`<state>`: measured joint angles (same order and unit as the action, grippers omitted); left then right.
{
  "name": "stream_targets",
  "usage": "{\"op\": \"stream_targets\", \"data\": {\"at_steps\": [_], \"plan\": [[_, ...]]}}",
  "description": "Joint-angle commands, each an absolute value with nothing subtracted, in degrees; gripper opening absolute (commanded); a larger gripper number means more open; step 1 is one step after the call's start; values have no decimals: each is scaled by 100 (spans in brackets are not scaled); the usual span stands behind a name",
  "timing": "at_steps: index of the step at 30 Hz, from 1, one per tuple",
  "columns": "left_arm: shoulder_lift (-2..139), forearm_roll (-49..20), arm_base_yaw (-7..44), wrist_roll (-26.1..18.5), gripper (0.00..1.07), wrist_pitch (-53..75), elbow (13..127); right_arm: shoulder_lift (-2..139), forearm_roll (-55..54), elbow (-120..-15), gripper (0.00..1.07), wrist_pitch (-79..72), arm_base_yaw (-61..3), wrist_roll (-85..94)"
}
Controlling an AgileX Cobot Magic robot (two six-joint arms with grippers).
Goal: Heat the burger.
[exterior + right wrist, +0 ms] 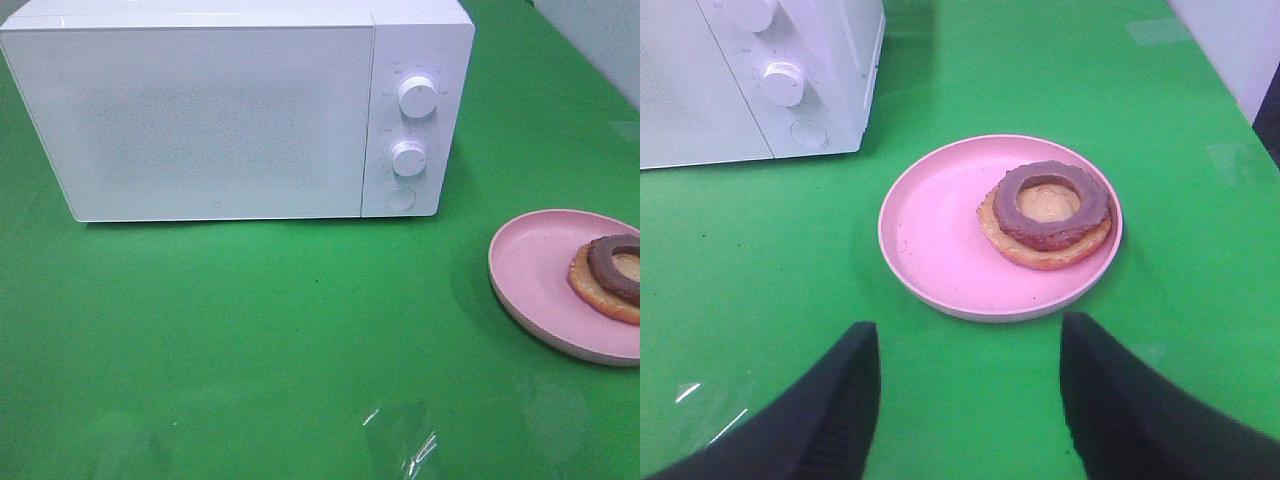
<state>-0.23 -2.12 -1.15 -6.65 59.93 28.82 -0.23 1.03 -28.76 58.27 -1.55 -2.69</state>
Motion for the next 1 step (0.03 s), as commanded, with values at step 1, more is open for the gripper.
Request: {"op": "stream_targets", "data": {"at_steps": [1], "plan": [[-183, -241, -86, -665, 0, 5964, 2859, -178, 120, -2859, 51, 5764, -172, -304]]}}
